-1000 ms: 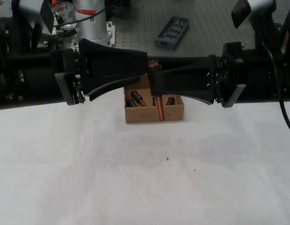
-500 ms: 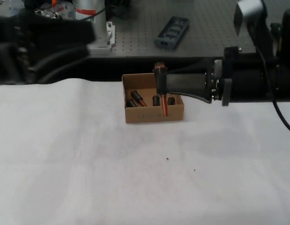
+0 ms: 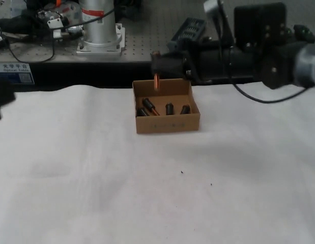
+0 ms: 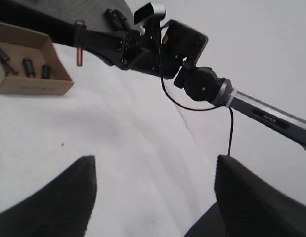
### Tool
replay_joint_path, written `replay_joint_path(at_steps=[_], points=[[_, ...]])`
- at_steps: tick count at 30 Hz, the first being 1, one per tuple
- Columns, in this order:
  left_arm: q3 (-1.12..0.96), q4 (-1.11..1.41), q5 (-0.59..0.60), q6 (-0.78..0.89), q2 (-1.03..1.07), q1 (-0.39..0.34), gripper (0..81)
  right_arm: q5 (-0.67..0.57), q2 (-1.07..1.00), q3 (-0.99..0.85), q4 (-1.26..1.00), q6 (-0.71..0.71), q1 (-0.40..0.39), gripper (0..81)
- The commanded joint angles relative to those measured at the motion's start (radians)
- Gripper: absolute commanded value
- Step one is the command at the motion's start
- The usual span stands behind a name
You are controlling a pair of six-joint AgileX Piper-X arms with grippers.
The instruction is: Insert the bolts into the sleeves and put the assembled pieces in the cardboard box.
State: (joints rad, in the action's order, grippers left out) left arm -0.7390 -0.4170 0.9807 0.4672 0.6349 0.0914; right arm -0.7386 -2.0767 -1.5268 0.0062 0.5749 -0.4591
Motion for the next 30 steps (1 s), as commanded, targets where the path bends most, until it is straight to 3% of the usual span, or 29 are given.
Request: replay_joint_path(at_steps=[1,10,16,21,24,28,30], points=[[-0.003,-0.191,-0.085,-0.113,-0.099,0.024,49.1,0.011,-0.022,-0.052,0.028,-0.010,0.011,3.2],[-0.003,-0.281,-0.146,-0.142,-0.164,0.025,49.1,0.175,-0.263,-0.344,0.230,-0.010,0.026,3.2],[-0.003,-0.285,-0.167,-0.146,-0.164,0.025,49.1,0.283,-0.293,-0.385,0.295,-0.015,0.026,3.2],[-0.003,-0.285,-0.169,-0.162,-0.164,0.025,49.1,0.302,-0.293,-0.385,0.397,-0.057,0.026,3.7],[-0.003,-0.285,-0.169,-0.162,-0.164,0.025,49.1,0.294,-0.293,-0.385,0.438,-0.086,0.026,11.6],[-0.003,-0.285,-0.169,-0.162,-0.164,0.025,49.1,0.295,-0.293,-0.385,0.453,-0.081,0.026,33.7],[-0.003,-0.285,-0.169,-0.162,-0.164,0.025,49.1,0.295,-0.292,-0.385,0.453,-0.081,0.026,34.8]])
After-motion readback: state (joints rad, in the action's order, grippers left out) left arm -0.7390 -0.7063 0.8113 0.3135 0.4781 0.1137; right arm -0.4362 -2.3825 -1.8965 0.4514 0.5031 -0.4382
